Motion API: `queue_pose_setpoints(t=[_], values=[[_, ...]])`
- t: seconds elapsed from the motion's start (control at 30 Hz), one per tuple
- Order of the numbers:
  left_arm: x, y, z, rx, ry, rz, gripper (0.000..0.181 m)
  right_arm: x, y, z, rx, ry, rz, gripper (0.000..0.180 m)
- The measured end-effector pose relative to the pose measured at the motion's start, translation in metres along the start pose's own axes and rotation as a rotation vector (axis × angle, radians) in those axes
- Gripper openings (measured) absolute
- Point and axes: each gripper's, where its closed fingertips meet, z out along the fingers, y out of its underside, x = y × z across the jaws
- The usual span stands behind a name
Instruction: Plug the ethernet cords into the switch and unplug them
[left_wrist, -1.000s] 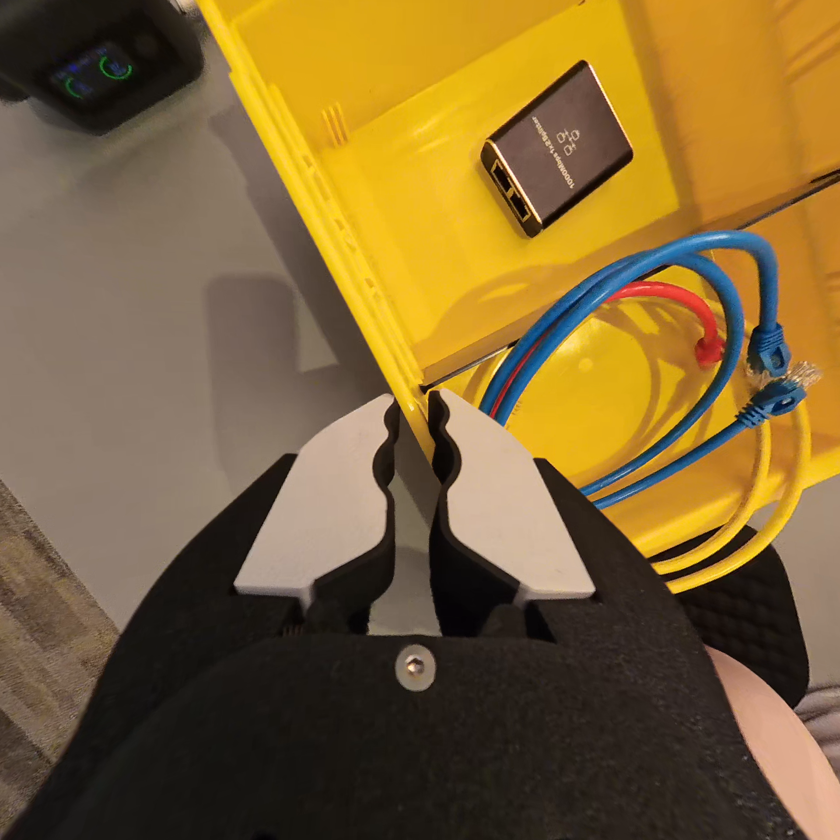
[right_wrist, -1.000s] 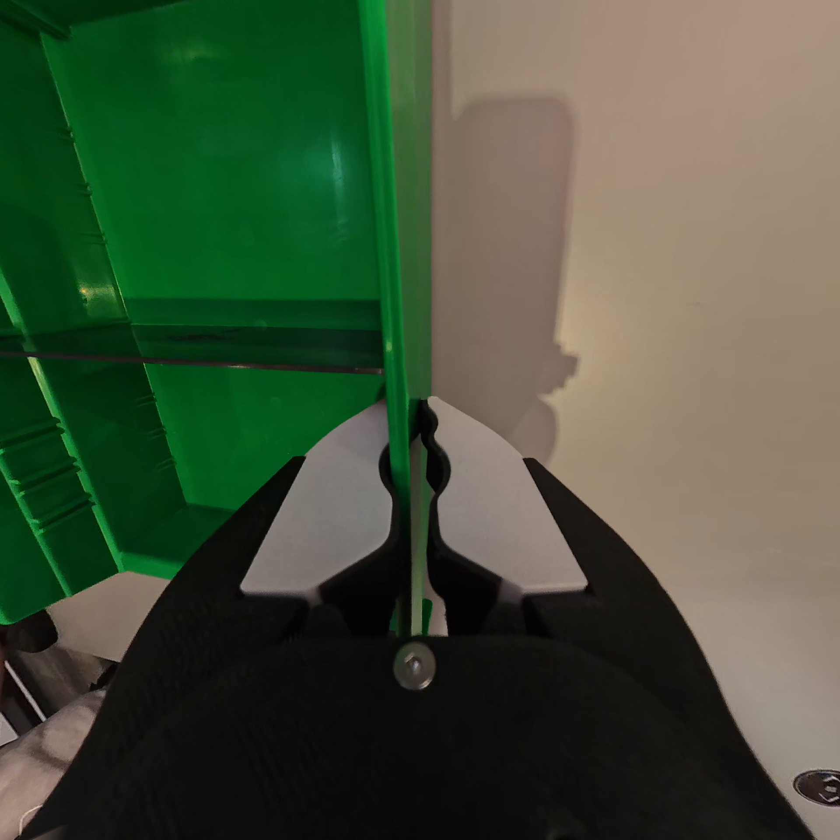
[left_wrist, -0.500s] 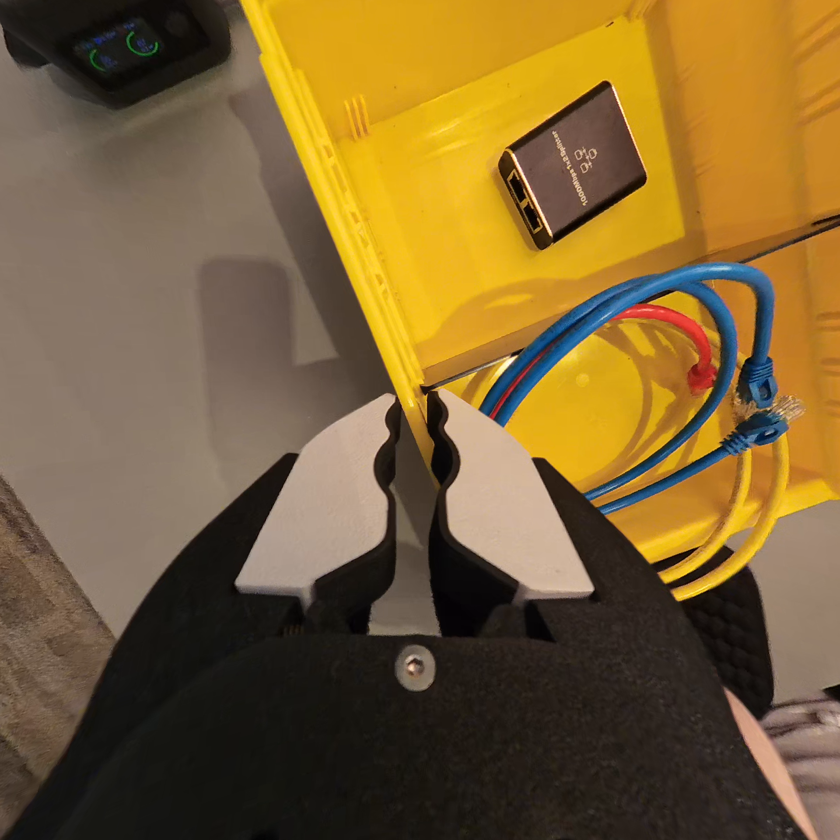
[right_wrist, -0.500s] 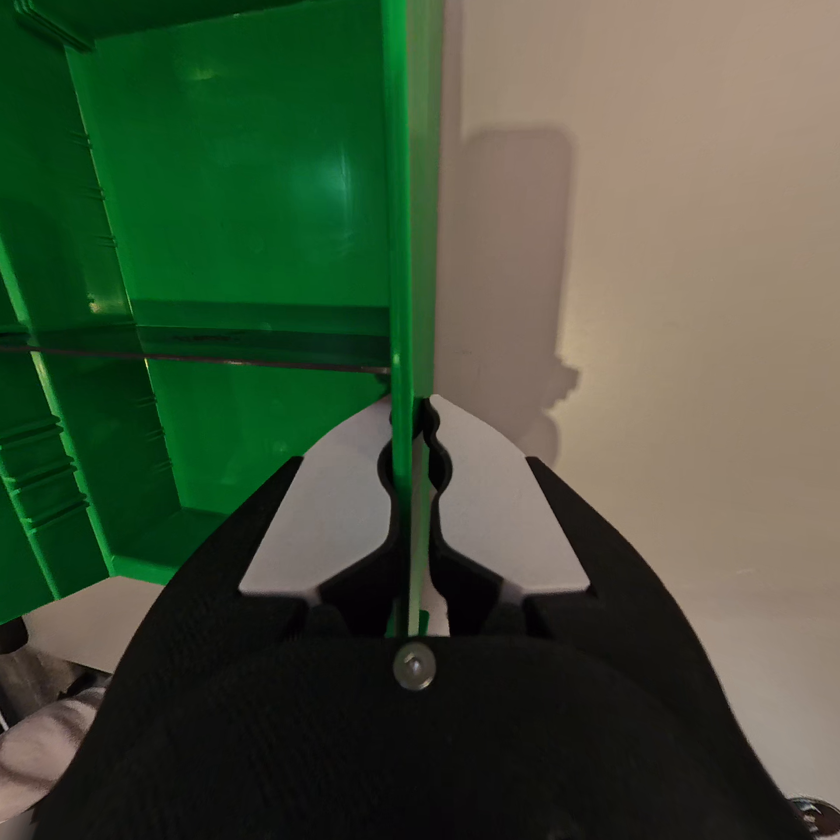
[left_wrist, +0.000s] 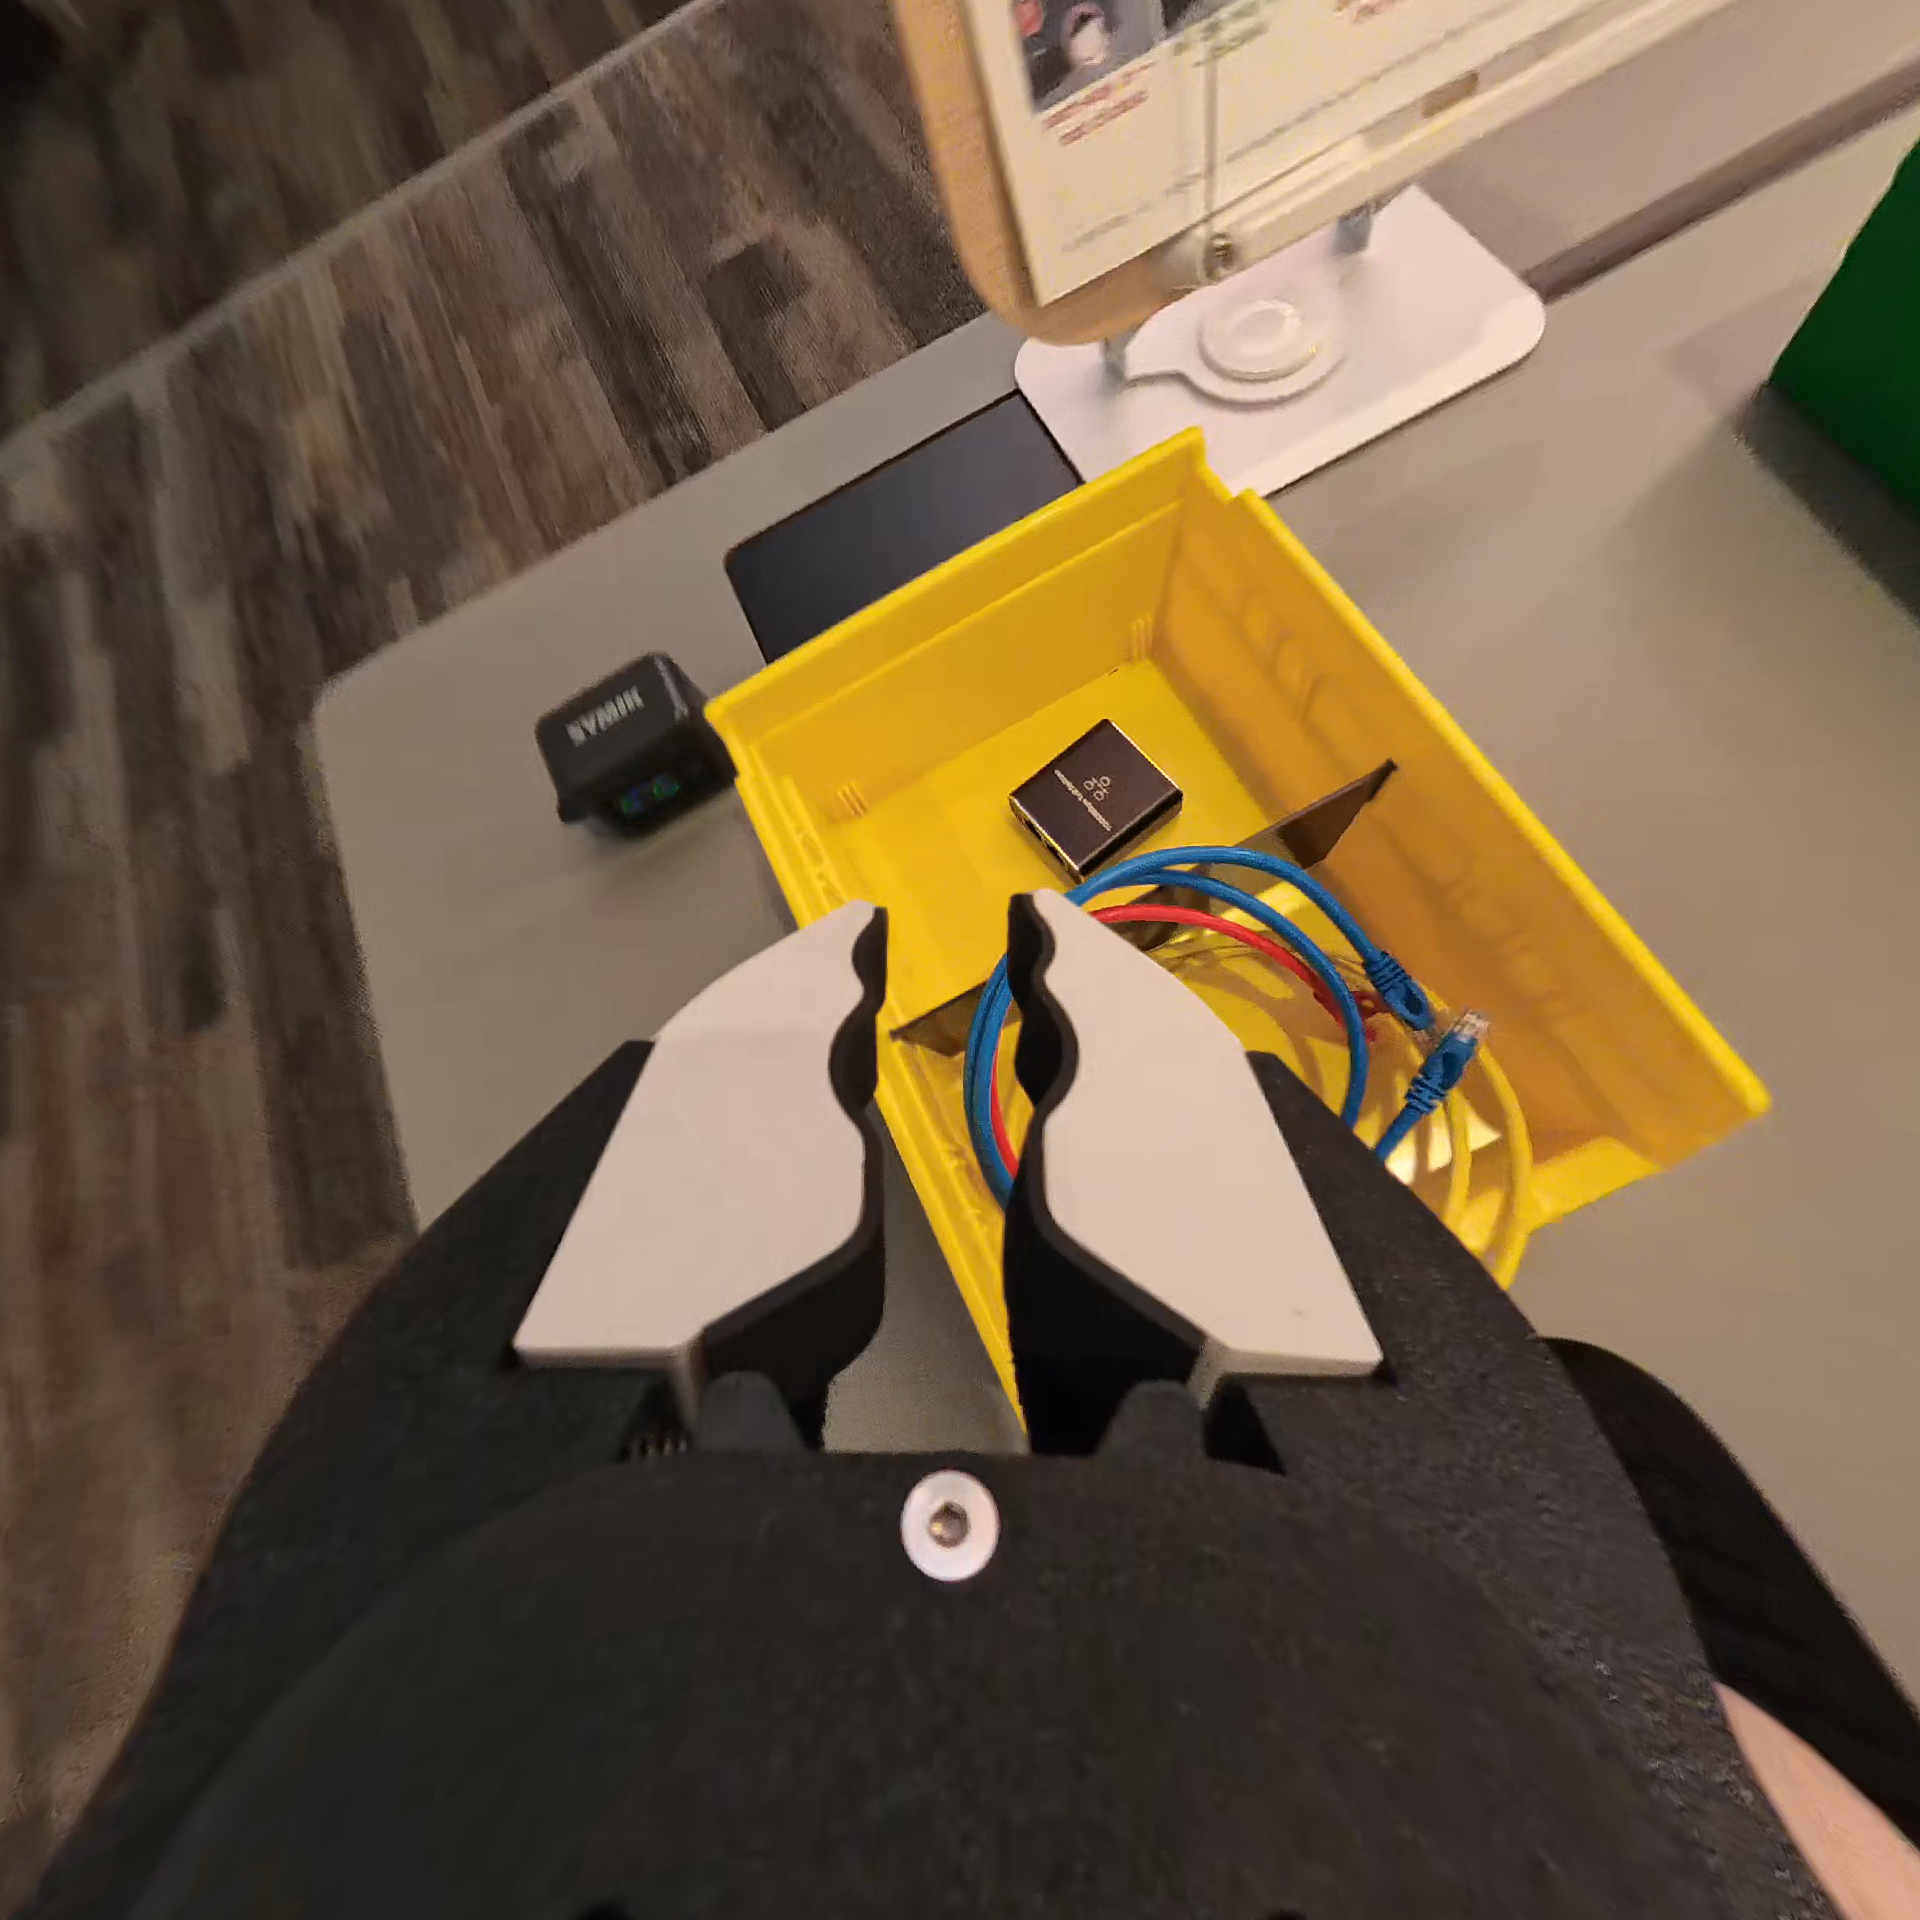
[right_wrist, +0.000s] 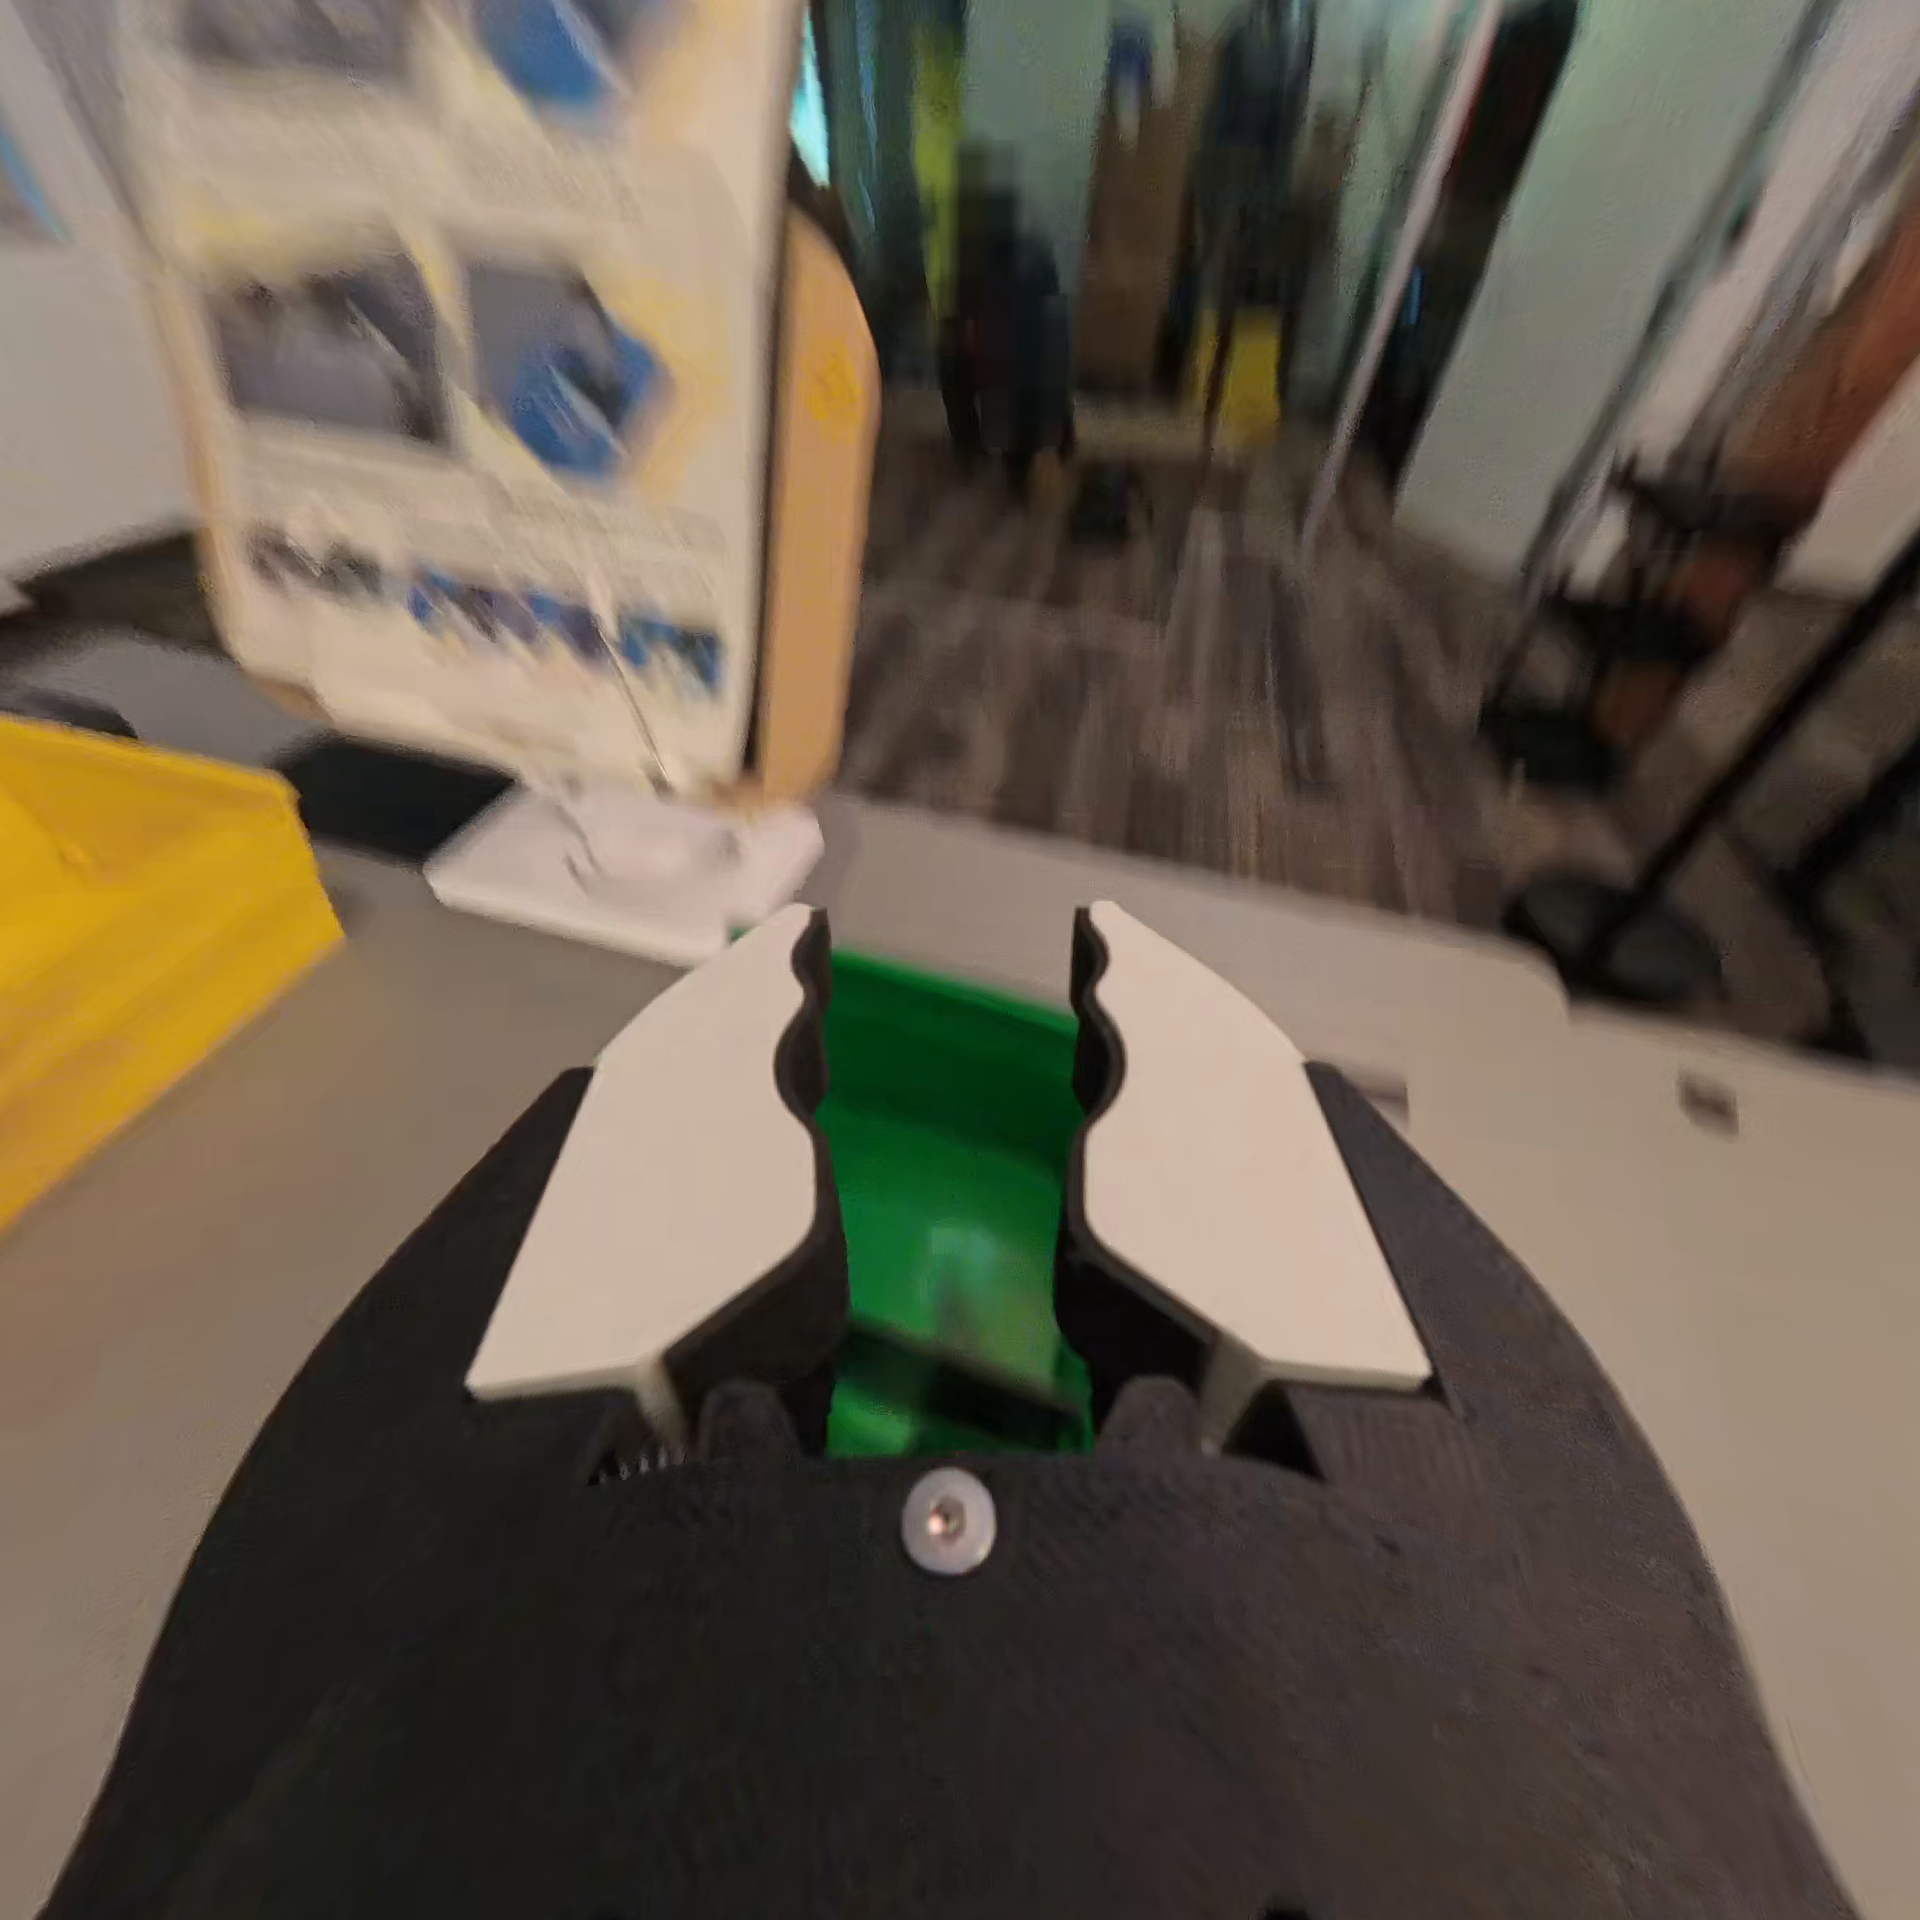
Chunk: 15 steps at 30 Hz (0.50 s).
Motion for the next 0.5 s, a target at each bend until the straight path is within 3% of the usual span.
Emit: queue_pose_setpoints(t=[0.03,0.13,0.5], values=[[0.007,-0.004,0.001,0.001,-0.009,0.059,0.021,-0.013,-0.025,-0.003,0.107,-0.023,-0.035,0.048],[0.029,-0.007,0.01,-0.045,-0.004,0.213,0.024,-0.039,-0.063,-0.003,0.305,-0.027,-0.145,0.063],[0.027,0.05,0.071,-0.395,0.043,0.371,0.031,-0.091,0.015,0.07,0.037,-0.216,-0.228,0.052]])
